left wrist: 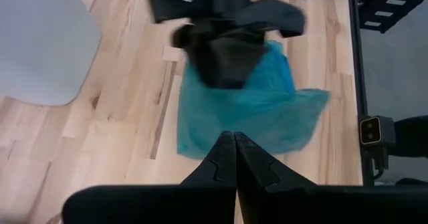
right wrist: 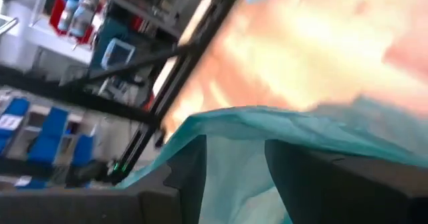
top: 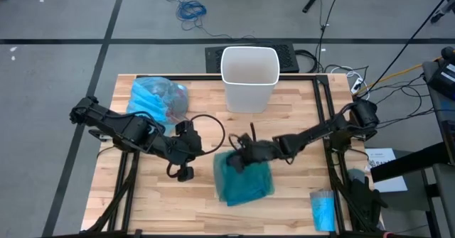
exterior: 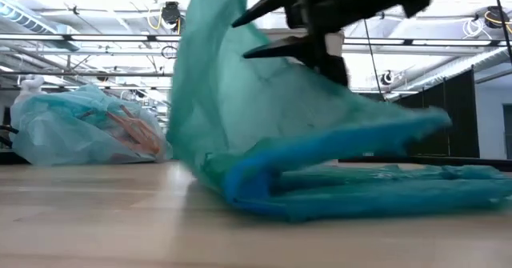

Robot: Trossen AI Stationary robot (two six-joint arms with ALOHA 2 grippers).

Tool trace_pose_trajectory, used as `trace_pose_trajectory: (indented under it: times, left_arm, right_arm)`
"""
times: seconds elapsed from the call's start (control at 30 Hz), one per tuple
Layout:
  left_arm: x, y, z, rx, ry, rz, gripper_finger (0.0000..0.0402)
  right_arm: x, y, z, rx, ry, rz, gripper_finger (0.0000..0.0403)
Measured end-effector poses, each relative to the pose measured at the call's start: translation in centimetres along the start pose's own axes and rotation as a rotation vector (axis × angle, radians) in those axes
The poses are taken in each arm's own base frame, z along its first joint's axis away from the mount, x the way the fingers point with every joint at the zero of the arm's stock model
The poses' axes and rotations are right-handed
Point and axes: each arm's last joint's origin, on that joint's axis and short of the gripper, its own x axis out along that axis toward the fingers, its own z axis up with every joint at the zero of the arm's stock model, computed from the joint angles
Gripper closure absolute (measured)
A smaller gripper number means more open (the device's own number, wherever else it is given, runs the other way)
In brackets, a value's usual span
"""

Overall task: Place trash/remove bag and relplace
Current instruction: Insert the new blue trash bag into the white trash bin

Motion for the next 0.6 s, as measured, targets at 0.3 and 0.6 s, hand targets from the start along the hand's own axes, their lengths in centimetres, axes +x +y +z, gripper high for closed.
trace_pose_trajectory:
  times: [0.3, 0.6]
  left_arm:
    - [0.0, 0.0, 0.0, 0.000, -0.007, 0.014, 0.0402]
    - [0.0, 0.0, 0.0, 0.001, -0.006, 0.015, 0.0402]
  right_arm:
    - [0.5, -0.8, 4.5, -0.043, -0.056, -0.109, 0.0258]
    - [0.4, 0.0, 3.4, -0.120, -0.017, -0.074, 0.0257]
